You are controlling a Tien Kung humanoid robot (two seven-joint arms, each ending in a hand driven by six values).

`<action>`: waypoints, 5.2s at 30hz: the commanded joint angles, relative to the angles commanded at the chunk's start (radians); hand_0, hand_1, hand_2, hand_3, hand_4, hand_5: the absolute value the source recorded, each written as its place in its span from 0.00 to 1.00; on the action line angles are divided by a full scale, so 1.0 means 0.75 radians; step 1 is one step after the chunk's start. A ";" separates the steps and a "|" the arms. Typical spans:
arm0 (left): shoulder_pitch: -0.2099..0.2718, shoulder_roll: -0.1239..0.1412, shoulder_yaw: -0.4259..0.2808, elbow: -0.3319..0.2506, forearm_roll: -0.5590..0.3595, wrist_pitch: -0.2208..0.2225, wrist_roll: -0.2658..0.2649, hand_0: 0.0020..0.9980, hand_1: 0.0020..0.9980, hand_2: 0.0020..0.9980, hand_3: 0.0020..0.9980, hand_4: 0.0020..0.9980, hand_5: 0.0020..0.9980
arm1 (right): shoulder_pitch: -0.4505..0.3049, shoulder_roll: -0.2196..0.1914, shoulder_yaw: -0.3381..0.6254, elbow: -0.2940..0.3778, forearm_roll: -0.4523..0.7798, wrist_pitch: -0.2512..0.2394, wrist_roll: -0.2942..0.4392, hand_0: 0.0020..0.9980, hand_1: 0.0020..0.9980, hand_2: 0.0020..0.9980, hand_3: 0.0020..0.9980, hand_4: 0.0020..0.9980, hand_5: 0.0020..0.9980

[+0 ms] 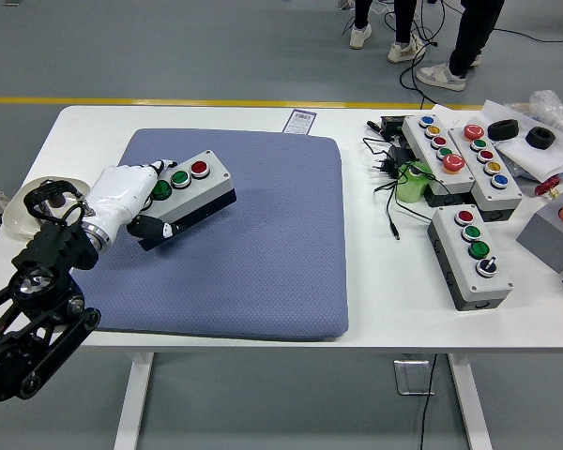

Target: Pick up the button,place it on the desk,press the button,press the button

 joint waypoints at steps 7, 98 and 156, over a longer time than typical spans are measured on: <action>-0.035 0.087 0.007 0.050 -0.040 0.009 -0.336 0.01 0.00 0.00 0.11 0.76 0.39 | -0.003 0.002 0.006 0.000 -0.005 -0.001 -0.004 0.65 0.66 0.67 0.59 0.42 0.26; 0.005 0.287 0.038 -0.127 0.033 0.241 -0.392 0.75 0.77 0.82 0.96 0.91 0.63 | -0.005 0.006 0.005 0.000 -0.013 0.000 -0.009 0.65 0.66 0.67 0.59 0.42 0.26; 0.073 0.265 0.083 -0.143 -0.255 -0.185 -0.081 0.00 0.00 0.00 0.56 0.65 1.00 | -0.007 0.007 -0.001 0.000 -0.004 0.001 -0.010 0.65 0.66 0.68 0.59 0.42 0.26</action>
